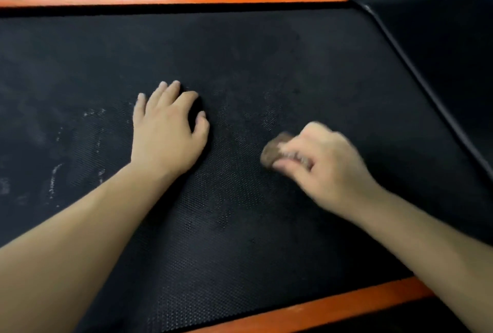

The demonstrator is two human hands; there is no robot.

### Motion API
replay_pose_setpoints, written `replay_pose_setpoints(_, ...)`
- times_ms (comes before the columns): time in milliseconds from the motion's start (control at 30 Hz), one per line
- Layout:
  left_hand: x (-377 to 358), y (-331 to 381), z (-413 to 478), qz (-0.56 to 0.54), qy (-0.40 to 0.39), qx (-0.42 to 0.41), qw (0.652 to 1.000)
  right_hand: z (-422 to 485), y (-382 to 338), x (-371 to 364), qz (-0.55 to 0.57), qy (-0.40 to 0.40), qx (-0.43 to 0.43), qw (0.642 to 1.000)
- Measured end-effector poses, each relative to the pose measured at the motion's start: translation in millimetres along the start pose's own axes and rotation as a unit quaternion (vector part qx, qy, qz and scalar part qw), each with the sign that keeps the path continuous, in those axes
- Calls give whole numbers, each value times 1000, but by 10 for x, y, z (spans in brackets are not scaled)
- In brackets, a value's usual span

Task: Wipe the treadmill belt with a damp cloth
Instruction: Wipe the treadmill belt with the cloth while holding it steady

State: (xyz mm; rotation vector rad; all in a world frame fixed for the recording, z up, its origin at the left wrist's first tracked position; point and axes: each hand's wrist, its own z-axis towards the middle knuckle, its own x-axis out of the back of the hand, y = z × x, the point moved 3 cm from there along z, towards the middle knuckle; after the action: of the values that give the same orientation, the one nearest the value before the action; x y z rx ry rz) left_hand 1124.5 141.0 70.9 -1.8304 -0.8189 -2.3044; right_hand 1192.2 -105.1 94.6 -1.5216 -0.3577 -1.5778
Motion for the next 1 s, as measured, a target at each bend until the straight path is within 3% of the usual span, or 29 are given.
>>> replay_pose_setpoints(100, -33, 257, -10, -36, -14, -15, 999, 103, 342, 153, -32, 91, -140, 985)
replay_pose_setpoints(267, -297, 771, 52, -22, -71, 40, 996, -400, 20, 67, 20, -43, 35, 998)
replay_pose_setpoints(400, -402, 785, -4, 27, -47, 19, 998, -98, 616, 313, -37, 109, -166, 979)
replay_pose_setpoints(467, -401, 792, -8, 32, -38, 18, 999, -262, 376, 184, -21, 82, -99, 991)
replay_pose_setpoints(533, -390, 797, -18, 34, -38, 16, 999, -464, -13, 46, 21, -20, 13, 999)
replay_pose_setpoints(600, -386, 787, -24, 38, -41, 13, 998, -301, 155, 144, 5, -27, 32, 999)
replay_pose_setpoints(700, -385, 789, -21, 37, -48, 12, 998, 136, 747, 345, -79, 93, -156, 980)
replay_pose_setpoints(733, -385, 792, -15, 36, -44, 11, 998, 136, 804, 312, -92, 115, -175, 973)
replay_pose_setpoints(800, -388, 793, -5, 36, -39, 11, 999, 39, 523, 149, -75, 91, -99, 988)
replay_pose_setpoints(867, -382, 788, -9, 38, -37, 14, 998, -62, 306, 61, -15, 15, -6, 1000)
replay_pose_setpoints(900, -379, 789, -12, 37, -38, 16, 998, 28, 376, 105, -11, 15, -2, 1000)
replay_pose_setpoints(1000, -383, 799, -13, 36, -40, 15, 998, 519, 905, 286, -75, 98, -162, 979)
